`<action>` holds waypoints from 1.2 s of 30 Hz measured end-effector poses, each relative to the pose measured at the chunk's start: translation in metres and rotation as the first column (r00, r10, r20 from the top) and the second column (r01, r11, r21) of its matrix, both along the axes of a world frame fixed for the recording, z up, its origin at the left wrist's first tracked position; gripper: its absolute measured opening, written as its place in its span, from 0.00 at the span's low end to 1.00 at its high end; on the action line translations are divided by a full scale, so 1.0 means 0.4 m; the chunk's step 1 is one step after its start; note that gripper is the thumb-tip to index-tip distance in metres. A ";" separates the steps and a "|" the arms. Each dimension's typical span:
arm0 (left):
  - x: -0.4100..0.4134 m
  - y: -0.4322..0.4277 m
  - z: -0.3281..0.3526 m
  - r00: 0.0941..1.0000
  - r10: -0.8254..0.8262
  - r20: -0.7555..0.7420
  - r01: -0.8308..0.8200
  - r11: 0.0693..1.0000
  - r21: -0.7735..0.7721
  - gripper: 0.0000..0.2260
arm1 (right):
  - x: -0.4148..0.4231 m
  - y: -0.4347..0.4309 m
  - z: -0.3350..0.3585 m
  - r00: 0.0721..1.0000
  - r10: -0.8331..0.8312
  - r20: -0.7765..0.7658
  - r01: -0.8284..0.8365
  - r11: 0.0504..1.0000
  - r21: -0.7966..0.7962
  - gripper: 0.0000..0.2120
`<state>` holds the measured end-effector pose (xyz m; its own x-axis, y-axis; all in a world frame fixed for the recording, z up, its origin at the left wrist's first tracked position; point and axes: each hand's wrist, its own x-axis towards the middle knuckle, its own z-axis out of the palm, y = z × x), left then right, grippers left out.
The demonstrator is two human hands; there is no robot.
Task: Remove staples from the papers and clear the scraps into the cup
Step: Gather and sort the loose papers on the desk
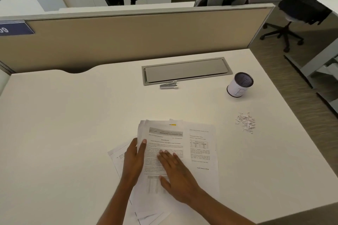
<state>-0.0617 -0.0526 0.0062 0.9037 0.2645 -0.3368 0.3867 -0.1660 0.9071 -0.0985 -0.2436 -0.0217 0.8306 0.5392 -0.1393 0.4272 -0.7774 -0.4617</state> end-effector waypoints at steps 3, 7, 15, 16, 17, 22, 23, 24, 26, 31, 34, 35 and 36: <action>-0.005 0.001 -0.005 0.998 -0.063 0.020 0.062 0.995 0.078 0.07 | 0.018 -0.006 0.008 0.998 0.049 -0.039 -0.047 0.997 0.055 0.32; -0.010 0.018 -0.007 1.000 -0.011 0.022 0.010 0.998 0.066 0.06 | 0.049 -0.063 0.024 0.982 -0.186 -0.021 0.187 0.965 0.186 0.31; -0.022 0.091 0.010 0.993 0.102 0.054 -0.091 0.981 -0.170 0.10 | 0.143 -0.313 0.063 0.508 -0.772 -0.381 0.856 0.407 0.317 0.33; -0.022 0.096 0.013 0.992 0.115 0.057 -0.101 0.972 -0.212 0.11 | 0.150 -0.330 0.073 0.478 -0.739 -0.475 0.877 0.367 0.311 0.32; -0.021 0.099 0.017 0.990 0.128 0.063 -0.109 0.962 -0.251 0.12 | 0.155 -0.343 0.081 0.446 -0.680 -0.582 0.894 0.314 0.319 0.30; -0.010 0.090 0.027 0.983 0.171 0.071 -0.133 0.920 -0.368 0.12 | 0.142 -0.353 0.104 0.387 -0.381 -0.839 0.916 0.260 0.305 0.16; -0.006 0.088 0.021 0.983 0.168 0.068 -0.132 0.921 -0.366 0.12 | 0.133 -0.349 0.106 0.399 -0.374 -0.837 0.909 0.282 0.307 0.13; -0.002 0.086 0.014 0.985 0.159 0.065 -0.125 0.923 -0.363 0.12 | 0.125 -0.346 0.108 0.407 -0.385 -0.829 0.906 0.286 0.312 0.10; 0.005 0.082 0.000 0.990 0.129 0.057 -0.101 0.930 -0.353 0.13 | 0.118 -0.348 0.119 0.424 -0.452 -0.785 0.903 0.275 0.330 0.06; 0.036 0.074 -0.019 0.994 0.109 0.032 -0.095 0.951 -0.294 0.10 | 0.140 -0.423 0.177 0.517 -0.634 -0.575 0.854 0.335 0.398 0.06; 0.055 0.067 -0.020 0.994 0.107 0.037 -0.097 0.973 -0.209 0.08 | 0.163 -0.487 0.240 0.536 -0.691 -0.485 0.835 0.350 0.425 0.08; 0.060 0.064 -0.018 0.994 0.105 0.036 -0.097 0.977 -0.189 0.07 | 0.171 -0.507 0.264 0.539 -0.700 -0.468 0.830 0.347 0.437 0.08; 0.065 0.062 -0.016 0.994 0.104 0.032 -0.097 0.979 -0.177 0.07 | 0.178 -0.525 0.290 0.540 -0.704 -0.460 0.826 0.339 0.451 0.06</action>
<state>-0.0359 -0.0279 -0.0002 0.8893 0.2948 -0.3495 0.3557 0.0342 0.9340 -0.0275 -0.4536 0.0945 0.9166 -0.3155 -0.2457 -0.3364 -0.2764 -0.9002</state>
